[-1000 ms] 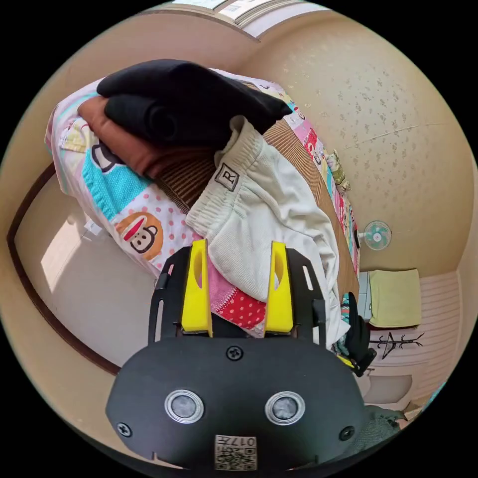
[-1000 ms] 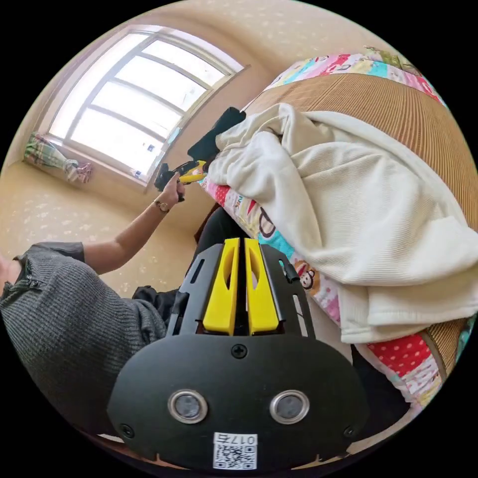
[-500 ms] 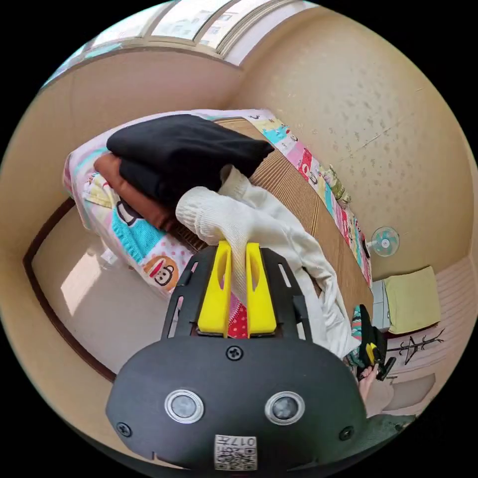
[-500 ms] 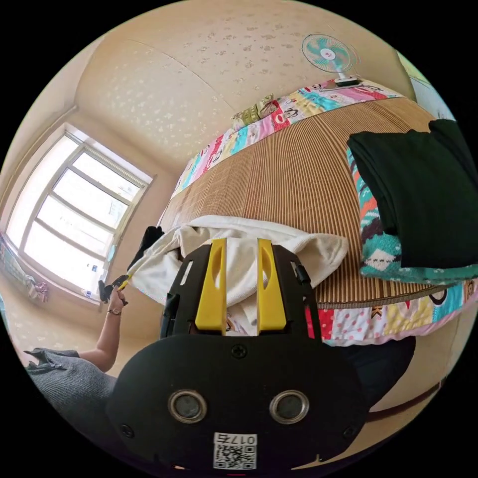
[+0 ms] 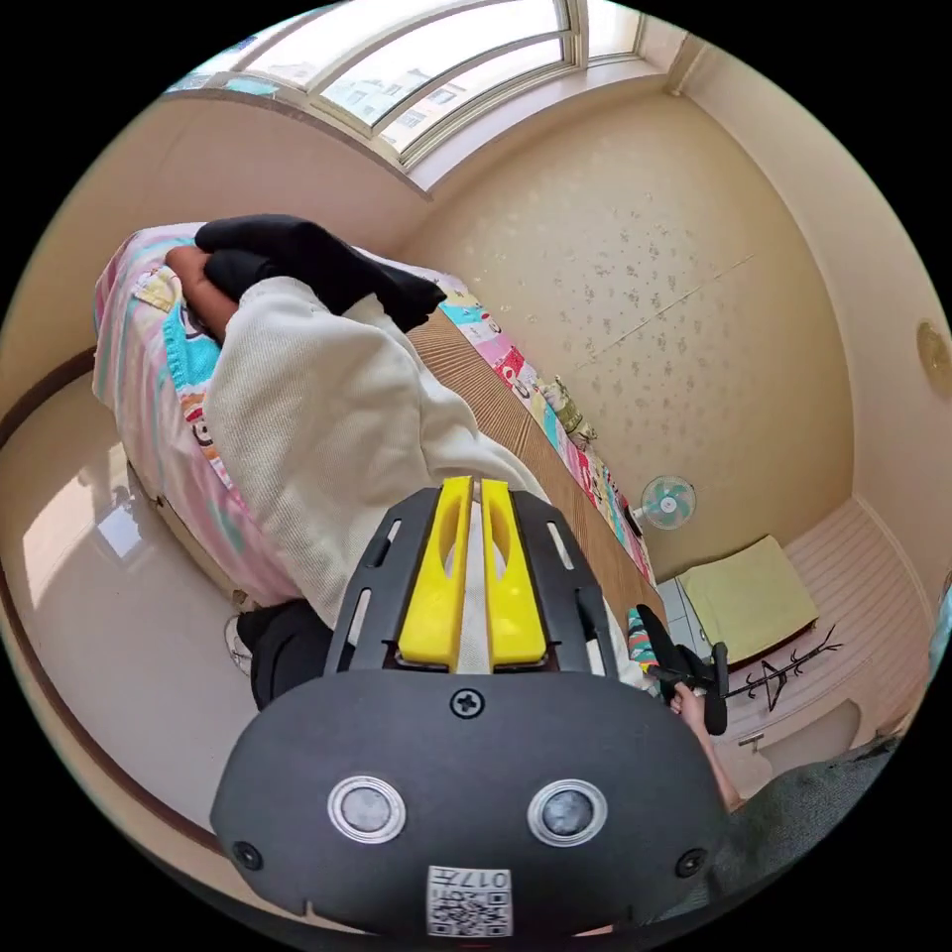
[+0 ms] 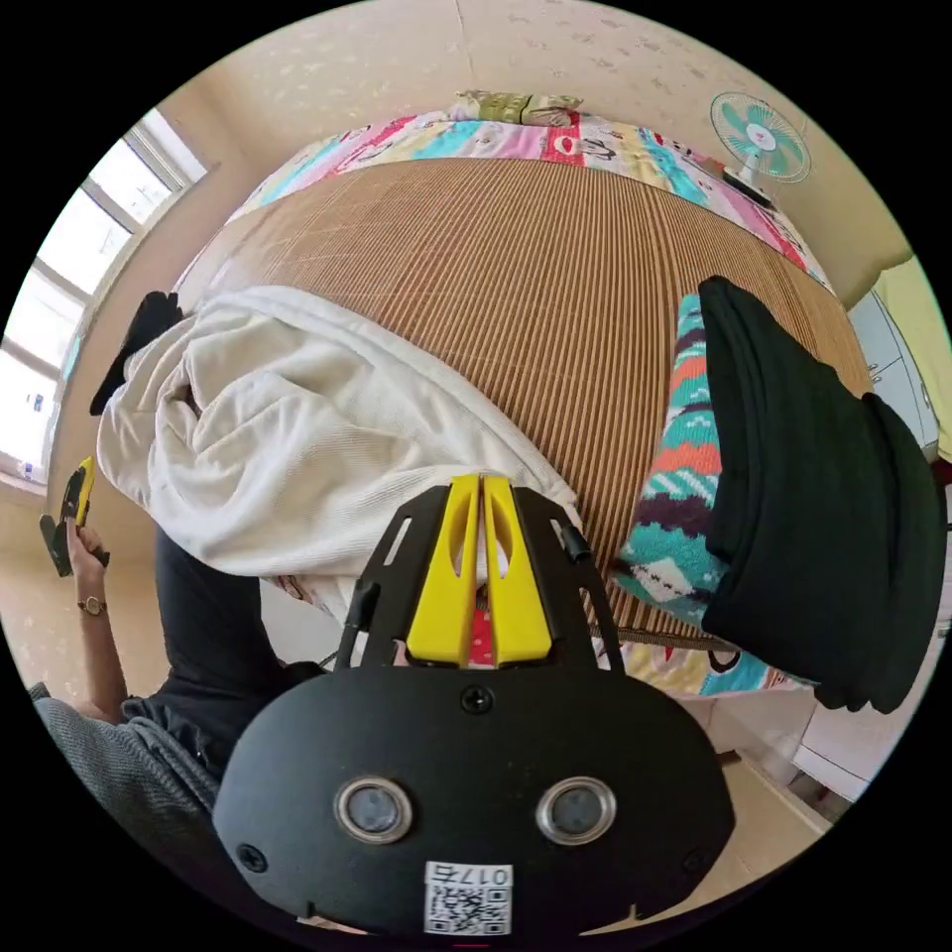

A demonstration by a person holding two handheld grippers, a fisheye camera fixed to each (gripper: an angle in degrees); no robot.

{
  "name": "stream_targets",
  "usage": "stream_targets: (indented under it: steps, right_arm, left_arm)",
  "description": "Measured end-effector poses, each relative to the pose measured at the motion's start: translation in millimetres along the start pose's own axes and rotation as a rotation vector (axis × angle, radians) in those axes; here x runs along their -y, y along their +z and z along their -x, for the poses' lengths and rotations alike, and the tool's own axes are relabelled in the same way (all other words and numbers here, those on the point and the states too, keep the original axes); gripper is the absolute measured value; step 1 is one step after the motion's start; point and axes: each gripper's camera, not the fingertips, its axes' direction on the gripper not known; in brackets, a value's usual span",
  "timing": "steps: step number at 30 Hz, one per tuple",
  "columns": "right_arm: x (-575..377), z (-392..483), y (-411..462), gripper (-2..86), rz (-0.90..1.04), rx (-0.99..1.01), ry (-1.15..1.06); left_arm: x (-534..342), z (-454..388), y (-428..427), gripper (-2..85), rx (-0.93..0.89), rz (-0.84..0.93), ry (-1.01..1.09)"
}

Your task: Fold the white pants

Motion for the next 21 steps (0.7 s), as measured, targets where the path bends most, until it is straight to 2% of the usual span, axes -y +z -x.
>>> stream_targets:
  steps: [1, 3, 5, 7, 10, 12, 14, 17, 19, 20, 21]
  right_arm:
    - [0, 0, -23, 0.8, -0.073, 0.014, 0.014]
    - [-23, 8, -125, 0.6, -0.367, 0.004, 0.039]
    - [-50, 17, -183, 0.7, -0.499, -0.005, 0.032]
    - [-71, 20, -209, 1.0, -0.541, -0.047, 0.018]
    - [-74, -5, -179, 2.4, -0.385, -0.103, 0.072]
    - [-56, -38, -120, 7.3, -0.162, 0.010, 0.107]
    - [-38, -50, -80, 11.0, -0.074, 0.026, 0.105]
    - [2, -49, -24, 11.2, 0.048, -0.047, 0.011]
    - [35, -39, 22, 9.1, 0.303, -0.073, -0.145]
    - [54, -35, 51, 7.0, 0.535, -0.078, -0.234]
    - [73, -31, 51, 5.5, 0.644, -0.076, -0.318]
  left_arm:
    - [-8, -13, 16, 2.8, -0.042, 0.079, 0.050]
    - [-22, -33, 36, 3.4, -0.073, 0.171, 0.118]
    - [-45, -56, 56, 3.8, -0.082, 0.244, 0.196]
    - [-62, -70, 75, 4.1, -0.111, 0.324, 0.264]
    - [-101, -93, 117, 6.6, -0.164, 0.488, 0.347]
    - [-132, -115, 143, 8.1, -0.238, 0.585, 0.411]
    - [-184, -159, 181, 9.0, -0.349, 0.754, 0.533]
    - [-253, -207, 221, 12.7, -0.350, 0.909, 0.714]
    - [-284, -215, 240, 13.6, -0.353, 0.964, 0.761]
    - [-297, -212, 252, 14.0, -0.348, 1.019, 0.731]
    - [-302, -209, 257, 14.2, -0.352, 1.042, 0.706]
